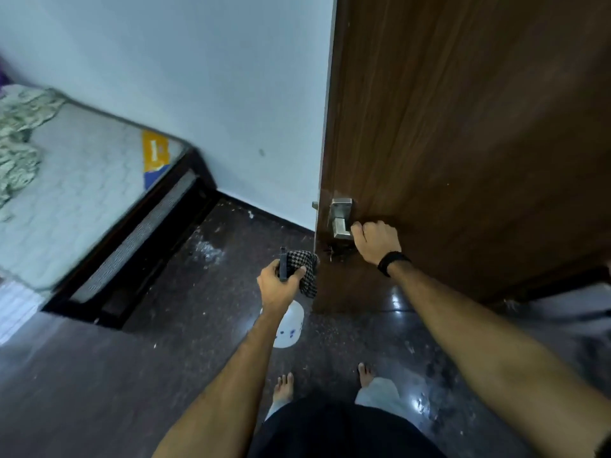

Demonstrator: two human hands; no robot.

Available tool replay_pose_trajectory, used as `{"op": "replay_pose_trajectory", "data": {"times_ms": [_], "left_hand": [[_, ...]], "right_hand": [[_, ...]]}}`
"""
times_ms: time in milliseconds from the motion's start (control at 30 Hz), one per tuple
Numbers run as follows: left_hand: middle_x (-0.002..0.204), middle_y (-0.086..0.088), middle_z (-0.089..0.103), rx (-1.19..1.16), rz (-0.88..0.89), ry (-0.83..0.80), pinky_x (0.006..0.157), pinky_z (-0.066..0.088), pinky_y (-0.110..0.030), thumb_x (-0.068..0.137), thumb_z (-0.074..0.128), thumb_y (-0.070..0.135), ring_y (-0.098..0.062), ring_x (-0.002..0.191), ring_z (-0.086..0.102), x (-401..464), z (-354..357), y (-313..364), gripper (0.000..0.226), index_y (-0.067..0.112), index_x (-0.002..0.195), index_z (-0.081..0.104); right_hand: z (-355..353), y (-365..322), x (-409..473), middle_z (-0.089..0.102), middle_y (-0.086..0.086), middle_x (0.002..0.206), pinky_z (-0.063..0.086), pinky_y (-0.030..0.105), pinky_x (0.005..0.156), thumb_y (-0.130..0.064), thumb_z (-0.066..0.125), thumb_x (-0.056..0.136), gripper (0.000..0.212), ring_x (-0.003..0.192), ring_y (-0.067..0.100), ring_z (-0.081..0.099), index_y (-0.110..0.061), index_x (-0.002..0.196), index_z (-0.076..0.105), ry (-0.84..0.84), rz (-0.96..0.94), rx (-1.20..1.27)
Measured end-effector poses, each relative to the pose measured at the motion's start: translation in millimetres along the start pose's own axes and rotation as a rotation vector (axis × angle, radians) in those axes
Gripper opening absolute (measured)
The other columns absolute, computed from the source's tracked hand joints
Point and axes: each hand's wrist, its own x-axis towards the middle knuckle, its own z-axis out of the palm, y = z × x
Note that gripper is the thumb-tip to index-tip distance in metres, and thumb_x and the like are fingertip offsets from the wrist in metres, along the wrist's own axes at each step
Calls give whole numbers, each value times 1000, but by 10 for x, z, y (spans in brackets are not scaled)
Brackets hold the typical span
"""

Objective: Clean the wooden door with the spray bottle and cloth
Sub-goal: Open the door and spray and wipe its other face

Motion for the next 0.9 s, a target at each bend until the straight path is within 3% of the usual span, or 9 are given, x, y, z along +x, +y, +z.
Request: {"op": "replay_pose_trajectory", "data": {"times_ms": [33, 133, 267, 433, 567, 667, 767, 833, 900], "left_hand": [[67, 0, 61, 12, 18, -32, 51, 40, -10, 82, 84, 18, -10, 61, 54, 47, -77, -3, 27, 10, 72, 60], [75, -9, 69, 38, 42, -122, 62, 53, -32, 81, 84, 20, -21, 70, 62, 107, -255, -82, 25, 3, 78, 66], [78, -13, 71, 89, 80, -209, 73, 57, -46, 80, 85, 22, -31, 78, 68, 19, -420, -167, 26, 3, 80, 68], [75, -7, 69, 139, 129, -299, 72, 54, -42, 79, 87, 21, -23, 71, 62, -85, -522, -201, 23, 8, 77, 67], [77, -7, 71, 154, 182, -374, 72, 54, -40, 79, 86, 20, -24, 75, 65, -327, -577, -230, 20, 9, 80, 69], [78, -7, 71, 203, 234, -440, 71, 53, -37, 78, 86, 20, -23, 74, 65, -526, -676, -277, 20, 9, 80, 70], [75, -8, 69, 226, 261, -487, 67, 49, -37, 78, 86, 19, -22, 70, 61, -659, -745, -333, 21, 8, 77, 68], [75, -9, 69, 239, 267, -535, 68, 49, -38, 79, 86, 20, -22, 71, 61, -768, -765, -345, 21, 6, 79, 69], [79, -9, 71, 263, 265, -617, 70, 51, -36, 79, 85, 18, -23, 75, 64, -880, -739, -355, 20, 5, 85, 71]], "right_hand": [[-26, -50, -41, 62, 15, 69, 43, 41, 67, -32, 39, 105, 51, 78, 39, 62, -10, 59, 49, 10, 29, -24], [-18, -82, -246, 68, 21, 83, 43, 41, 70, -31, 40, 105, 49, 84, 39, 62, -2, 72, 63, 52, 120, -59], [59, -131, -669, 69, 18, 87, 42, 41, 80, -33, 34, 102, 51, 91, 37, 60, -3, 79, 69, 162, 190, -69], [180, -117, -1179, 67, 9, 109, 38, 46, 95, -38, 20, 97, 58, 107, 31, 54, -11, 106, 70, 233, 303, -77], [252, -3, -1696, 61, 6, 105, 36, 44, 93, -42, 11, 98, 61, 103, 29, 51, -14, 104, 64, 329, 330, -84], [309, -49, -2021, 60, 10, 110, 38, 45, 96, -39, 18, 101, 54, 109, 33, 51, -10, 104, 63, 476, 408, -34], [395, -273, -2342, 57, 15, 122, 35, 45, 103, -33, 36, 102, 34, 118, 34, 47, -9, 110, 59, 760, 464, -5], [443, -548, -2567, 58, 15, 115, 35, 43, 98, -28, 45, 99, 21, 112, 30, 48, -12, 106, 56, 955, 350, -27], [463, -835, -2742, 61, 11, 101, 41, 42, 88, -23, 50, 97, 10, 98, 28, 52, -15, 98, 55, 997, 117, -93]]}}
